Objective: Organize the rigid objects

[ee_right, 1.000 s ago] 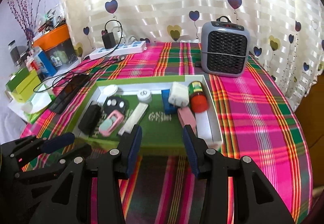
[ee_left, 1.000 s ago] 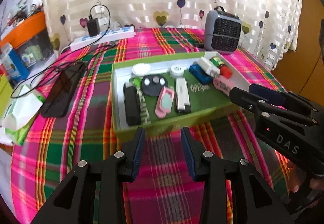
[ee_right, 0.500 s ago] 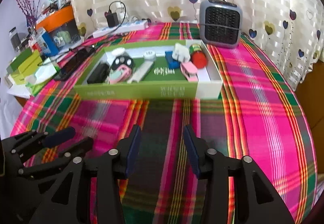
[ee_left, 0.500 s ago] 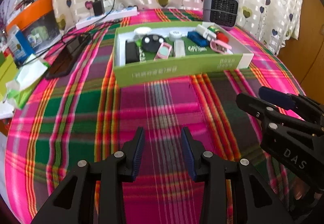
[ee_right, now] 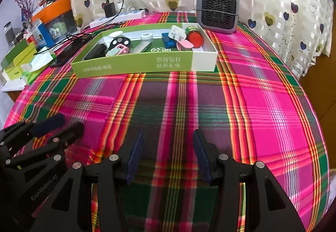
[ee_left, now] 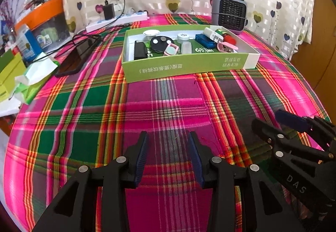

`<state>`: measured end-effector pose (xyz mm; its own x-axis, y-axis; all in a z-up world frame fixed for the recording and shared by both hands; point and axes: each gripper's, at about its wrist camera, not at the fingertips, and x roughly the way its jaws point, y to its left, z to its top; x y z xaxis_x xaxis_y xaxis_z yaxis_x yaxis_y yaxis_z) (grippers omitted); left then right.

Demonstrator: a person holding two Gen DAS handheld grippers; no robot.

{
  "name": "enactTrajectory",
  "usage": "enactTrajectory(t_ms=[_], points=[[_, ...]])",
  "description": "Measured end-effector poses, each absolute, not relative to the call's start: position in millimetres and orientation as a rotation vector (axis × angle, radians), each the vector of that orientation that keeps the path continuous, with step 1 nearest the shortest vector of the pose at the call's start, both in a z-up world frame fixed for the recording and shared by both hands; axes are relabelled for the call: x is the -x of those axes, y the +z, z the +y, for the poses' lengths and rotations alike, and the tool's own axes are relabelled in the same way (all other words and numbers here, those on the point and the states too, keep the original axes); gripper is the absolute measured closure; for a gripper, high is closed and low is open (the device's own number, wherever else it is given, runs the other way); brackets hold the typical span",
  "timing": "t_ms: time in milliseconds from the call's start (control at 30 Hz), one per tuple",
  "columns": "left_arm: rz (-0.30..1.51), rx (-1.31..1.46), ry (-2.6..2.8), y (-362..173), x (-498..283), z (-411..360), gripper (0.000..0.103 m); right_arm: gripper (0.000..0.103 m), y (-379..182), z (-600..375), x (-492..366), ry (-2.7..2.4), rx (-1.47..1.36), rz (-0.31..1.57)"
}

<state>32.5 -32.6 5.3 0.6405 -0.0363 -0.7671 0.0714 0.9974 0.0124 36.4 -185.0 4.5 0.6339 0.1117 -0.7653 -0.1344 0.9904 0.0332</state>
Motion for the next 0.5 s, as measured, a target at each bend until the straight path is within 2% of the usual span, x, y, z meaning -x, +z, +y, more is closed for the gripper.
enactTrajectory(t_ms=[500], points=[[0.849, -0.040, -0.041, 4.5, -27.8, -35.5, 0.065, 0.053, 2.9, -184.9, -31.6, 0.120, 0.044, 0.860]])
